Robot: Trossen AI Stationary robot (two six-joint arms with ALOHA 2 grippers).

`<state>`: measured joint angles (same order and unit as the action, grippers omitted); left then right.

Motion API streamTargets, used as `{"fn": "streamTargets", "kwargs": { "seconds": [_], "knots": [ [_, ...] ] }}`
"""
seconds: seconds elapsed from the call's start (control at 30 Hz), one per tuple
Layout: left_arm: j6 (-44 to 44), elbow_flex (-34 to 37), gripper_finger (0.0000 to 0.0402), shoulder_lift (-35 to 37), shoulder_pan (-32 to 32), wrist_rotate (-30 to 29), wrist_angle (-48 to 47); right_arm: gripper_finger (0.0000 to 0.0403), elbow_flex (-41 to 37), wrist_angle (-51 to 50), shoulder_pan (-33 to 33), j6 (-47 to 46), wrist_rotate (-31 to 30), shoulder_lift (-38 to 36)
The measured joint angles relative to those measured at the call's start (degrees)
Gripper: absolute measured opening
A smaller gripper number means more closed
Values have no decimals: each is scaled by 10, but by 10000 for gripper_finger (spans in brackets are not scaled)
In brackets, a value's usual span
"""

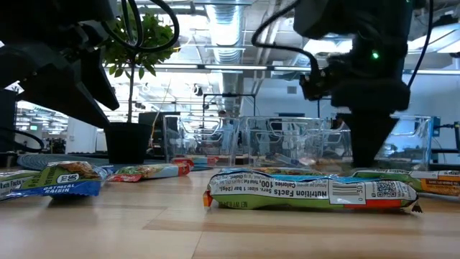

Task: Pick and place Granola Bars by type
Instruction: Put the yellow granola bar into the right transparent bin

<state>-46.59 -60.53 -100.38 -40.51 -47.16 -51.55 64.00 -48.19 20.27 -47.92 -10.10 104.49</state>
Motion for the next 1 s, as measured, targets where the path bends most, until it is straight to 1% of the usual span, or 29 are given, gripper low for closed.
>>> {"fn": "streamTargets", "kwargs": {
  "seconds": [0.2, 0.33, 0.47, 0.53, 0.7, 0.73, 0.8, 0.87, 1.0],
  "knots": [
    [0, 0, 238, 0, 0, 0, 0, 102, 43, -68, 3, 0, -21, -1],
    [-2, 0, 238, 0, 0, -1, 0, 102, 88, -122, 15, -7, -39, -2],
    [-6, 0, 238, 0, 0, -1, 0, 102, 145, -205, 33, -27, -66, -2],
    [-7, 0, 238, 0, 0, -6, 0, 102, 175, -262, 42, -47, -80, -2],
    [-7, 0, 238, 0, 0, -18, 0, 102, 243, -420, 56, -136, -126, -2],
    [-7, 0, 238, 0, 0, -21, 1, 102, 250, -425, 56, -152, -135, -4],
    [-7, 0, 238, 0, 0, -27, 4, 102, 248, -403, 50, -145, -141, -24],
    [-7, 0, 238, 0, 0, -32, 6, 102, 249, -401, 38, -156, -152, -43],
    [-7, 0, 238, 0, 0, -32, 14, 102, 247, -418, 5, -203, -196, -63]
  ]
}}
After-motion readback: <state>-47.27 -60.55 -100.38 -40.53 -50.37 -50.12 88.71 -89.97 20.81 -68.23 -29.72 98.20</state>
